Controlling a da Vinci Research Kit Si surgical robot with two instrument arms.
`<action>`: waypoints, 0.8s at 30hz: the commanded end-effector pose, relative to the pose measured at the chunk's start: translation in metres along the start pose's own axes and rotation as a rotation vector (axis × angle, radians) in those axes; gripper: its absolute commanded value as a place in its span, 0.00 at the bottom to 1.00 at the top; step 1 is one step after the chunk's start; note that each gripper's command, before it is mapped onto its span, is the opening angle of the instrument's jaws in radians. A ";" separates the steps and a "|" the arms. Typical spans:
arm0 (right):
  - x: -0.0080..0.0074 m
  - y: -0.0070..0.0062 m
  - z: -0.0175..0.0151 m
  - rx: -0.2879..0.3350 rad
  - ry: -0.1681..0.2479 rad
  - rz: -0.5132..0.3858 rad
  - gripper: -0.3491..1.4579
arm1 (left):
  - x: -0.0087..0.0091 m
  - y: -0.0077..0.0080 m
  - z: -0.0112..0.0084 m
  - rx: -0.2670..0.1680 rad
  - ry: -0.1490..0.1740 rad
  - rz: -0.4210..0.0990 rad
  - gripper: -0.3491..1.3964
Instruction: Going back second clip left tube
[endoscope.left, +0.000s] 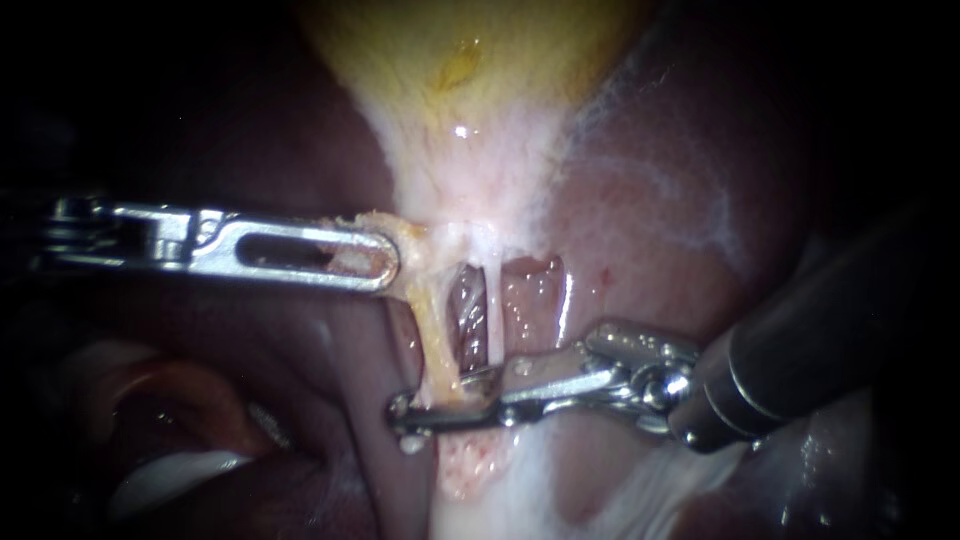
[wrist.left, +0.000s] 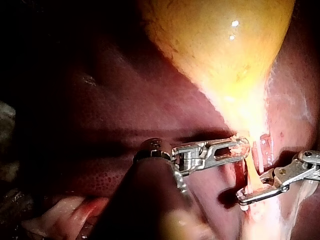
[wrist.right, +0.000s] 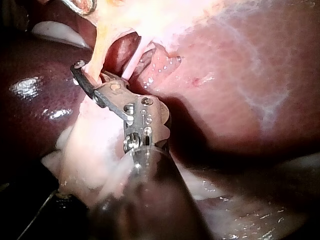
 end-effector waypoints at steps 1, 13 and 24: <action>0.0000 0.0001 -0.0001 0.000 0.000 0.002 0.00 | 0.0000 0.0000 0.0000 0.000 0.000 0.000 0.00; 0.0005 0.0003 0.0003 -0.045 0.046 -0.162 0.46 | 0.0001 0.0000 0.0000 0.000 -0.001 0.001 0.00; 0.0009 0.0003 -0.0024 -0.101 0.056 -0.299 0.47 | 0.0002 0.0001 -0.0001 0.000 0.000 0.001 0.00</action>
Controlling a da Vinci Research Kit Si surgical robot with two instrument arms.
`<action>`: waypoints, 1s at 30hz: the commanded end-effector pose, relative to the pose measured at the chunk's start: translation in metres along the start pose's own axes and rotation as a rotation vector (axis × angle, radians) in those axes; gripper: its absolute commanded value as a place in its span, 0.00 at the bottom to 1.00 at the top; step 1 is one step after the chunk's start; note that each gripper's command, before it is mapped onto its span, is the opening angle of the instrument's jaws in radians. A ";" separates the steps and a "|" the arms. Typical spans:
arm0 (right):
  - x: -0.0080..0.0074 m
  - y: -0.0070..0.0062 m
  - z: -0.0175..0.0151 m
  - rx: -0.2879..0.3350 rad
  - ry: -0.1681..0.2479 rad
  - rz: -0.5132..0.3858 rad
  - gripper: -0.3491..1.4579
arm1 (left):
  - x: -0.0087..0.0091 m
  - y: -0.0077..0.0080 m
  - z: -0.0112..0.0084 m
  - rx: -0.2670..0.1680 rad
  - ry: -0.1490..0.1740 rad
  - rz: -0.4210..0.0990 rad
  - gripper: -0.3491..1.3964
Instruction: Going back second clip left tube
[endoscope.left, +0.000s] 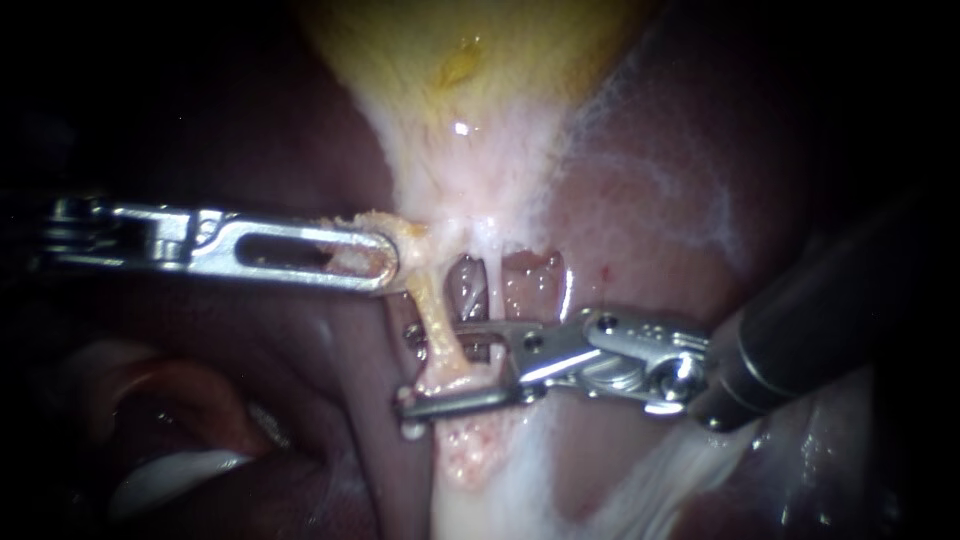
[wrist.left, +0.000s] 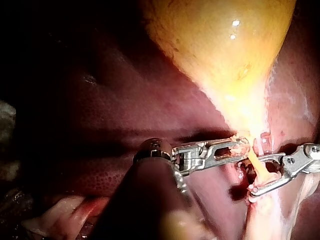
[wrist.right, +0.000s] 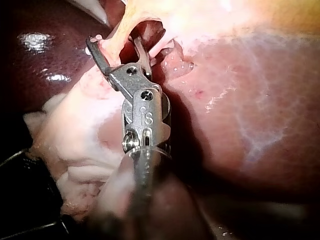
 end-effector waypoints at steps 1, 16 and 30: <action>0.0002 -0.0002 -0.0005 0.003 0.000 -0.008 0.47 | 0.0000 0.0000 -0.0001 0.001 0.001 0.001 0.00; 0.0004 -0.0006 -0.0057 0.004 0.000 -0.055 0.47 | 0.0000 0.0000 -0.0002 0.001 0.001 0.001 0.00; 0.0032 -0.0001 -0.0115 0.000 0.003 -0.127 0.47 | 0.0000 0.0001 -0.0003 0.001 0.002 0.001 0.00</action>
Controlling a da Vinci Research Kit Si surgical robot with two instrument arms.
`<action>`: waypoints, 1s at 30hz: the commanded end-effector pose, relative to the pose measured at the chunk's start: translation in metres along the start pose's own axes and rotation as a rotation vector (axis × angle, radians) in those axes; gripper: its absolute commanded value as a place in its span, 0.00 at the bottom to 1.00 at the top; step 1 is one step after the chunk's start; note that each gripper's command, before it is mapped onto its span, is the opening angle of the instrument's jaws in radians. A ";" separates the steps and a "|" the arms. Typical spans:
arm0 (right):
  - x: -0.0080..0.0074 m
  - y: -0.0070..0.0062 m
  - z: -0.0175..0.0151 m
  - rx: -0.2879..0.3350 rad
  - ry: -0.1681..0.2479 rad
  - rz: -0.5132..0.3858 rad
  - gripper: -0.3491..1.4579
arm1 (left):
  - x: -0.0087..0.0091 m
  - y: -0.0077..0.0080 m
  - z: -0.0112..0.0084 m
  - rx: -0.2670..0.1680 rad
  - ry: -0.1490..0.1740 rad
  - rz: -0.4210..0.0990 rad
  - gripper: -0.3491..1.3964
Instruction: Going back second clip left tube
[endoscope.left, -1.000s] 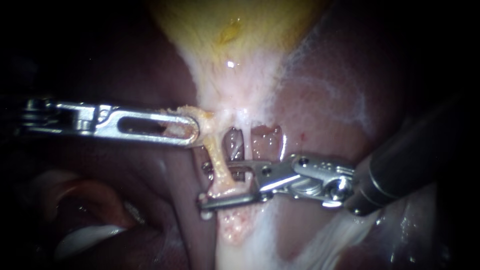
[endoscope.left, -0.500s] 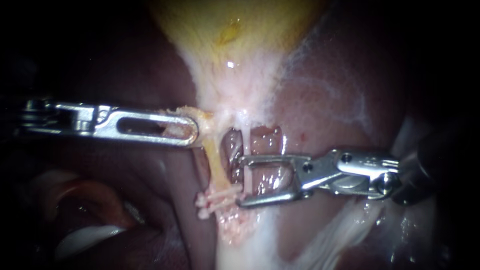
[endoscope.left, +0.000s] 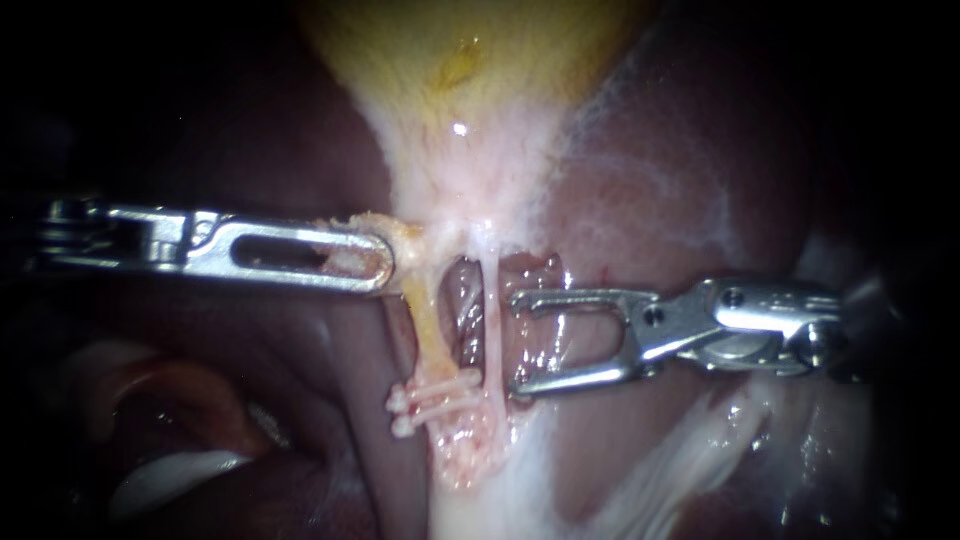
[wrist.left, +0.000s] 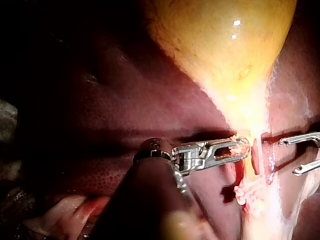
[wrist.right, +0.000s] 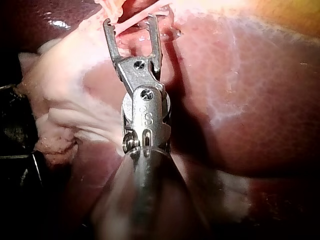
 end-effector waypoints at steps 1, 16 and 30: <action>0.0003 0.0001 -0.0006 -0.003 0.000 -0.006 0.47 | 0.0000 0.0000 0.0000 0.000 0.000 0.000 0.00; 0.0019 0.0002 -0.0038 -0.010 -0.001 -0.034 0.47 | -0.0001 0.0020 0.0022 -0.005 -0.008 0.008 0.00; 0.0022 -0.0002 -0.0039 -0.007 0.000 -0.034 0.47 | -0.0009 0.0053 0.0065 -0.022 -0.005 0.024 0.00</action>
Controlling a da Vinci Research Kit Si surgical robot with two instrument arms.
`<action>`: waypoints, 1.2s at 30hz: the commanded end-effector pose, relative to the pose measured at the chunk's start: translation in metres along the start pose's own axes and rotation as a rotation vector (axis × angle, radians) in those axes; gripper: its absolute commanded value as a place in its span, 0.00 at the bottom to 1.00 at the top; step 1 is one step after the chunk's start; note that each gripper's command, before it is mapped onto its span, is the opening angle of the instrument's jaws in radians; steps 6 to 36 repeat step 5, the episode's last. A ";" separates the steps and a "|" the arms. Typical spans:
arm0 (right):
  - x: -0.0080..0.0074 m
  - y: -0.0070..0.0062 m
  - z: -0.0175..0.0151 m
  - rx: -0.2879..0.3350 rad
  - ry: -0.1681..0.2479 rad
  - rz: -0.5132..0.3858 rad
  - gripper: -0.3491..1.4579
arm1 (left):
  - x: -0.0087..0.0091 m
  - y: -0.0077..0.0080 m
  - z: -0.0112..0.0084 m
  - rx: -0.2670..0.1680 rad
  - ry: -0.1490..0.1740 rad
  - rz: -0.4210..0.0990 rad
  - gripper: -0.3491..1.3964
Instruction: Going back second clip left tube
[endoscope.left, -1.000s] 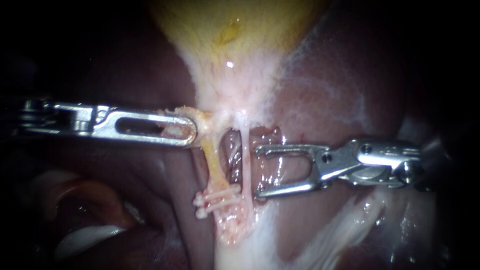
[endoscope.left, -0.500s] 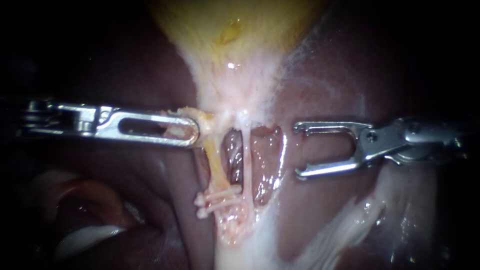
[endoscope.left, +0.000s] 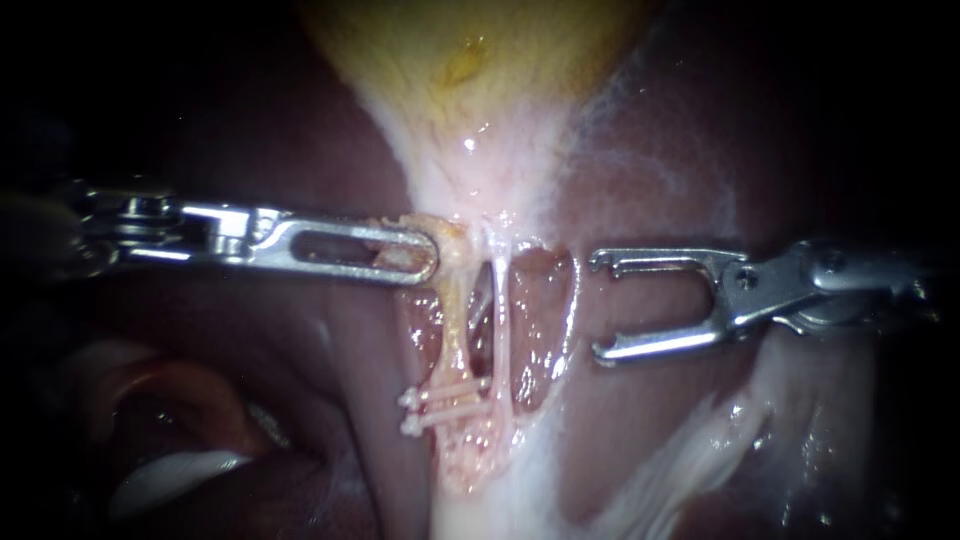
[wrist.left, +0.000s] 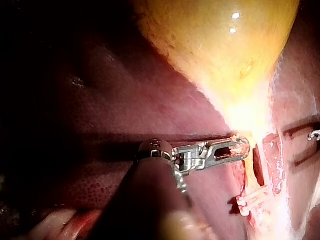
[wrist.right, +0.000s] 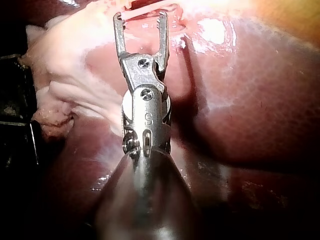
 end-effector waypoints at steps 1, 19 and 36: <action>0.0001 0.0000 0.0000 -0.001 0.000 0.001 0.47 | 0.0001 0.0000 0.0000 -0.001 0.001 -0.001 0.00; 0.0002 0.0001 -0.0001 -0.001 0.000 0.002 0.47 | 0.0001 0.0000 -0.0001 -0.001 0.001 -0.001 0.00; 0.0002 0.0001 -0.0001 -0.001 0.000 0.002 0.47 | 0.0001 0.0000 -0.0001 -0.001 0.001 -0.001 0.00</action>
